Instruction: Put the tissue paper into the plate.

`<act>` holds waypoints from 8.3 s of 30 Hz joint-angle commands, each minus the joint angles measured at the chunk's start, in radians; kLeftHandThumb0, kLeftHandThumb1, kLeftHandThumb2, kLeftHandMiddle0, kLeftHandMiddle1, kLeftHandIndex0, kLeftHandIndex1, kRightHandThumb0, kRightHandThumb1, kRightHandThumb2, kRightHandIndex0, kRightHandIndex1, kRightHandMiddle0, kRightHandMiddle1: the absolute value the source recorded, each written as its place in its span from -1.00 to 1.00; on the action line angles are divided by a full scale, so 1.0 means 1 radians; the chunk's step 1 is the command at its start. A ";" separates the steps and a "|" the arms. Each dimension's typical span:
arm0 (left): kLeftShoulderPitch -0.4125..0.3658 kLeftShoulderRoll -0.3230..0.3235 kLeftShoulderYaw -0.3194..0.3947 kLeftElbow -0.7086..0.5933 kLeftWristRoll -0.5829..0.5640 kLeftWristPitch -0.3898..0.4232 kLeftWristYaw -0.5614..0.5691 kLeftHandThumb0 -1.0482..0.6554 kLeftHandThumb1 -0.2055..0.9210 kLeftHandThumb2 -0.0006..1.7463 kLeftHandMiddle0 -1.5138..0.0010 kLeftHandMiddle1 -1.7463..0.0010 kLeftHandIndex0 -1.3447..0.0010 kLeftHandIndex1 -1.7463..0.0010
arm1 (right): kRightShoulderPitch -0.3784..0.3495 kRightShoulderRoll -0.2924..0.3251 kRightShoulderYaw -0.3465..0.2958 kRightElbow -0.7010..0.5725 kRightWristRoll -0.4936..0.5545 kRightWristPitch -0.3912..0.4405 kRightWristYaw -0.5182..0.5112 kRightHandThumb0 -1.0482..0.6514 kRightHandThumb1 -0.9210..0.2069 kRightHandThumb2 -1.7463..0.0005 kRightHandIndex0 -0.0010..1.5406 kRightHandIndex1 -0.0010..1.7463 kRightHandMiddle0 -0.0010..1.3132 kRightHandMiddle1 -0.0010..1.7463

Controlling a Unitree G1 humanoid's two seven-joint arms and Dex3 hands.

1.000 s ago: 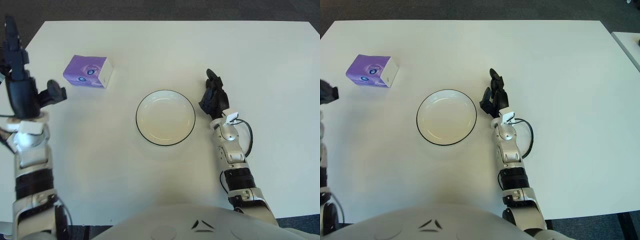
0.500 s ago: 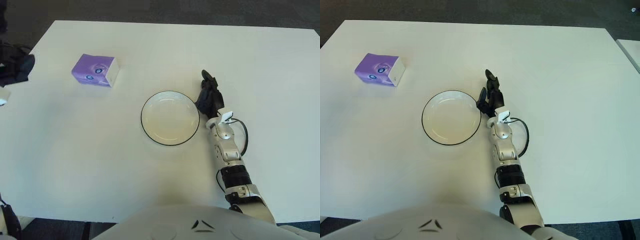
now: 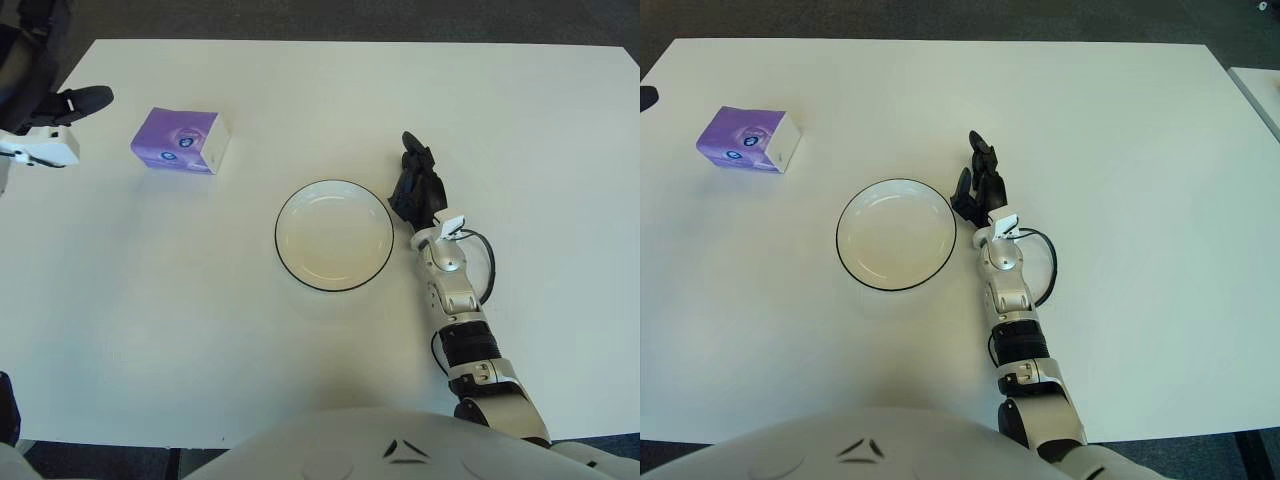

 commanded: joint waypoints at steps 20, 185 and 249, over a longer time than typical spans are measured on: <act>-0.339 0.105 -0.262 0.321 0.024 -0.173 0.032 -1.00 1.00 0.08 0.96 0.98 1.00 1.00 | 0.084 -0.003 -0.004 0.119 -0.003 0.073 -0.003 -0.69 -1.00 -0.14 -0.85 -1.00 -1.00 -0.67; -0.896 -0.215 -0.972 1.245 0.163 -0.172 -0.034 -1.00 1.00 -0.20 1.00 1.00 1.00 1.00 | 0.047 -0.026 -0.042 0.233 0.006 -0.025 0.008 -0.65 -1.00 -0.18 -0.79 -0.98 -1.00 -0.58; -0.778 -0.286 -1.101 1.278 0.253 -0.166 0.060 -1.00 1.00 0.00 0.96 0.99 1.00 1.00 | 0.053 -0.019 -0.049 0.219 0.010 -0.013 -0.002 -0.66 -1.00 -0.19 -0.78 -0.99 -1.00 -0.62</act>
